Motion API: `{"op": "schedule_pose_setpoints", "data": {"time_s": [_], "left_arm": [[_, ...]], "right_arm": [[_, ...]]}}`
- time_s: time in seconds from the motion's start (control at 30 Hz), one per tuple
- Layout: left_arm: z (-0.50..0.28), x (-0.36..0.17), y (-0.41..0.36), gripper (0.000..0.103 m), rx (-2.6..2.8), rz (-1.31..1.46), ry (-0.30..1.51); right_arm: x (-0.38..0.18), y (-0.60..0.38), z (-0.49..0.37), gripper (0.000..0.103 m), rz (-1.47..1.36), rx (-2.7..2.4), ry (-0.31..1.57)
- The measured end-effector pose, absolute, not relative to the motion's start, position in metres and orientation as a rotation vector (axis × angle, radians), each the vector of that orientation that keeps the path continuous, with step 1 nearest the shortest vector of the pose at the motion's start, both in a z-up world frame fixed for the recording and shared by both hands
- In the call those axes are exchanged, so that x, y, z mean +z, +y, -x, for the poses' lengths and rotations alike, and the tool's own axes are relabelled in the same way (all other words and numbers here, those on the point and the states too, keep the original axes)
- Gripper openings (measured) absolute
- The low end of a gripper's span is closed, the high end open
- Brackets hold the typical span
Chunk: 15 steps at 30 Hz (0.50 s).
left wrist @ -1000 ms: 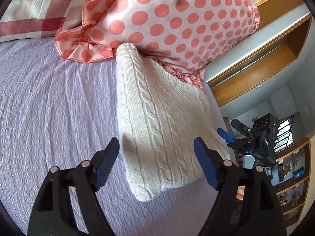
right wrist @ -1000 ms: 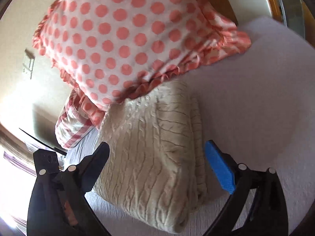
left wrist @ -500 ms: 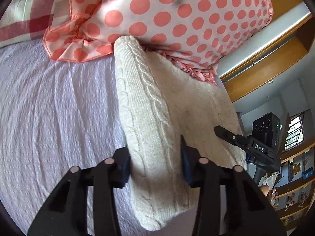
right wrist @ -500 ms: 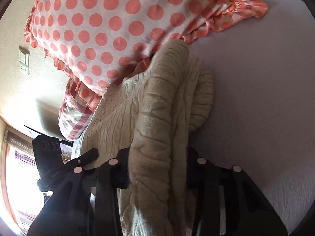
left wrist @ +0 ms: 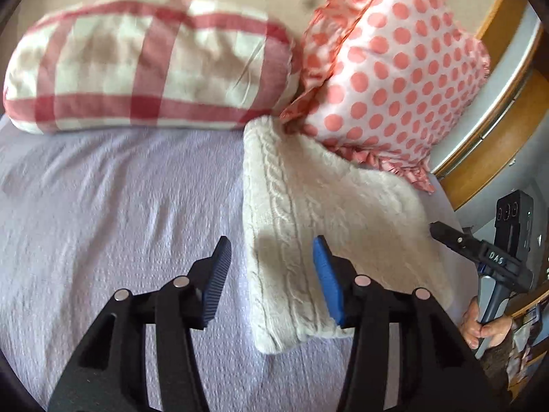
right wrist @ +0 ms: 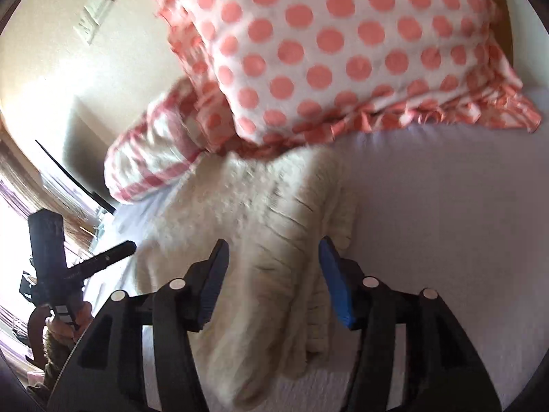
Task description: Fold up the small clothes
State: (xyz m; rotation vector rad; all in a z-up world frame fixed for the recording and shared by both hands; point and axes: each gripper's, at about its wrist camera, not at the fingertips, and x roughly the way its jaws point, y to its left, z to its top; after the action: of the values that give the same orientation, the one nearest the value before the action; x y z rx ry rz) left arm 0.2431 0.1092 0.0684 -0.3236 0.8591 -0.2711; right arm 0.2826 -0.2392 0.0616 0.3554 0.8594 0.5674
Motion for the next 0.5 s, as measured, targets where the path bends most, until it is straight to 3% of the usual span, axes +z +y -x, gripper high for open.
{"op": "schedule_pose_setpoints", "data": {"time_s": [0.07,0.1,0.17,0.3,0.4,0.5], "left_arm": [[-0.225,0.083,0.102,0.052,-0.363,0.347,0.809],[-0.220,0.086,0.094,0.055,-0.417,0.360,0.801],[-0.221,0.084,0.072,0.064,-0.488,0.354,0.825],[-0.248,0.041,0.029,0.069,-0.447,0.257,0.982],[-0.238,0.044,0.017,0.069,-0.397,0.147,0.953],[-0.206,0.060,0.024,0.083,-0.367,0.062,0.892]], "right_arm": [[0.079,-0.240,-0.261,0.088,-0.423,0.699,0.820],[0.082,-0.234,-0.253,0.091,-0.437,0.762,0.834],[0.074,-0.213,-0.248,0.094,-0.418,0.809,0.907],[0.028,-0.193,-0.275,0.094,-0.336,0.596,1.040],[0.036,-0.199,-0.271,0.094,-0.356,0.570,1.007],[0.061,-0.204,-0.232,0.098,-0.264,0.528,0.886]]}}
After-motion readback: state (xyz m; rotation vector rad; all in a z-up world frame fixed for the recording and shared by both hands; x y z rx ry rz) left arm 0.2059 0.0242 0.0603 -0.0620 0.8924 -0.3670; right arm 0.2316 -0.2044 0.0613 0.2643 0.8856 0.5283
